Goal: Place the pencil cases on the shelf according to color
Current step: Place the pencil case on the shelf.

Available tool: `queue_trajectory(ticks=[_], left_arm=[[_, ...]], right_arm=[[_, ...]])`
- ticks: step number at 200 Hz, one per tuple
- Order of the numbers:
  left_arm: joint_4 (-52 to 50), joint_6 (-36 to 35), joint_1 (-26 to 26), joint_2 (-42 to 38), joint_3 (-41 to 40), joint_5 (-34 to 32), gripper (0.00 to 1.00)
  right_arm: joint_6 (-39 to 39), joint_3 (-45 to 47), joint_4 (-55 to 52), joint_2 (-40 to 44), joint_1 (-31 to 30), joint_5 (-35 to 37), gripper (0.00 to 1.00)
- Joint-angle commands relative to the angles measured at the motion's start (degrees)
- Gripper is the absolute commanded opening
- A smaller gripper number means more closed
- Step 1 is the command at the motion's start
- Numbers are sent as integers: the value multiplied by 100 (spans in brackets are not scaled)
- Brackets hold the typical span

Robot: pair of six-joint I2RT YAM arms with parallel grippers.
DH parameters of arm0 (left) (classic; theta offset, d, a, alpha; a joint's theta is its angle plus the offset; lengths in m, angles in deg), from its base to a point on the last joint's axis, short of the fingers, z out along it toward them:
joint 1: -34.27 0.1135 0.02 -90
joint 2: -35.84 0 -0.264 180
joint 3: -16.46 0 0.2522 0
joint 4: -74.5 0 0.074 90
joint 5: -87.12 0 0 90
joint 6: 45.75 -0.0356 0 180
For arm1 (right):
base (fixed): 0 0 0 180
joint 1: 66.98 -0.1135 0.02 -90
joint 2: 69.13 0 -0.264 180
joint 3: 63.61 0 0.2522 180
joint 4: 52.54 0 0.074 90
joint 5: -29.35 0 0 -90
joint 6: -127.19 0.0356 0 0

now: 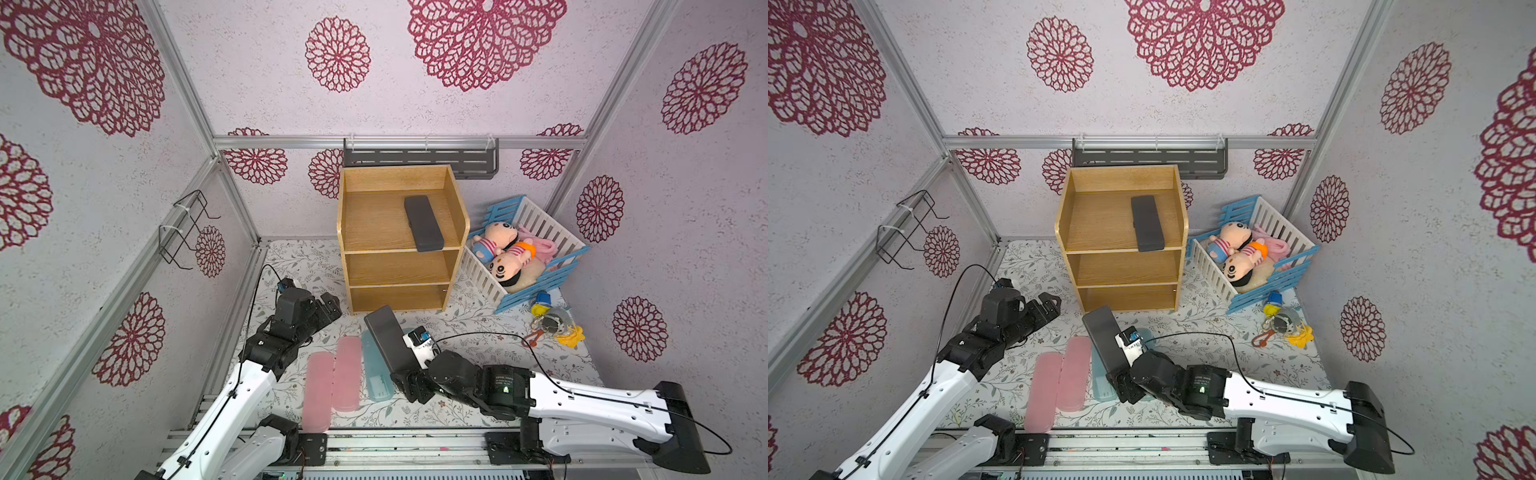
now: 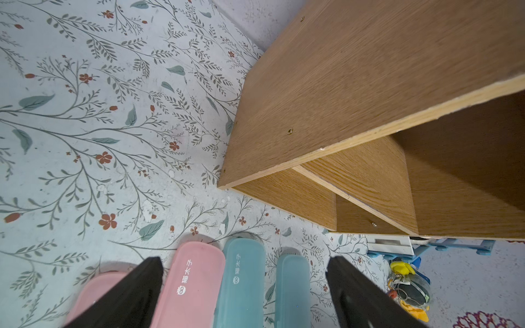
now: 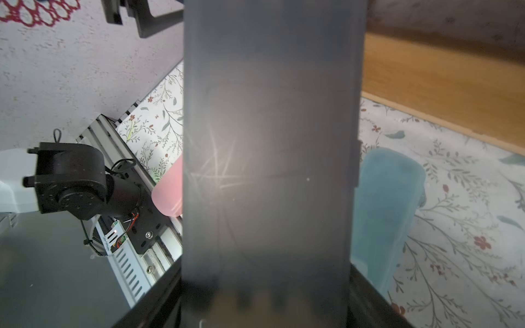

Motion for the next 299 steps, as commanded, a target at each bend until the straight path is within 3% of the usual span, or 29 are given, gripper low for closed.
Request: queue_trajectory(ticks=[1, 46, 78, 109, 138, 194, 244, 272, 299], left_arm=[[62, -207, -69, -109, 246, -197, 97], [27, -737, -60, -75, 778, -654, 97], [-60, -827, -54, 128, 1135, -996, 97], [-86, -757, -32, 419, 1392, -1072, 97], [-248, -809, -29, 691, 1623, -1108, 97], [-454, -590, 61, 926, 1605, -1353, 97], [-374, -484, 149, 1110, 1410, -977, 97], [-204, -382, 153, 1034, 1120, -765, 97], [-170, -391, 148, 914, 918, -748, 97]], right_arm=[[-509, -430, 518, 193, -22, 224, 56], [-920, -1089, 753, -108, -21, 575, 56], [-1179, -1651, 1141, -486, -10, 1281, 56], [-1313, -2878, 881, -1403, 145, 1689, 56], [-1109, -4207, 178, -2251, 743, 2011, 56], [-1028, -5974, -411, -3552, 1688, 1790, 58], [-1030, -7395, -987, -4791, 2109, 1678, 59], [-972, -8652, -1724, -5603, 2193, 1522, 65], [-772, -9350, -2135, -6015, 2205, 1494, 85]])
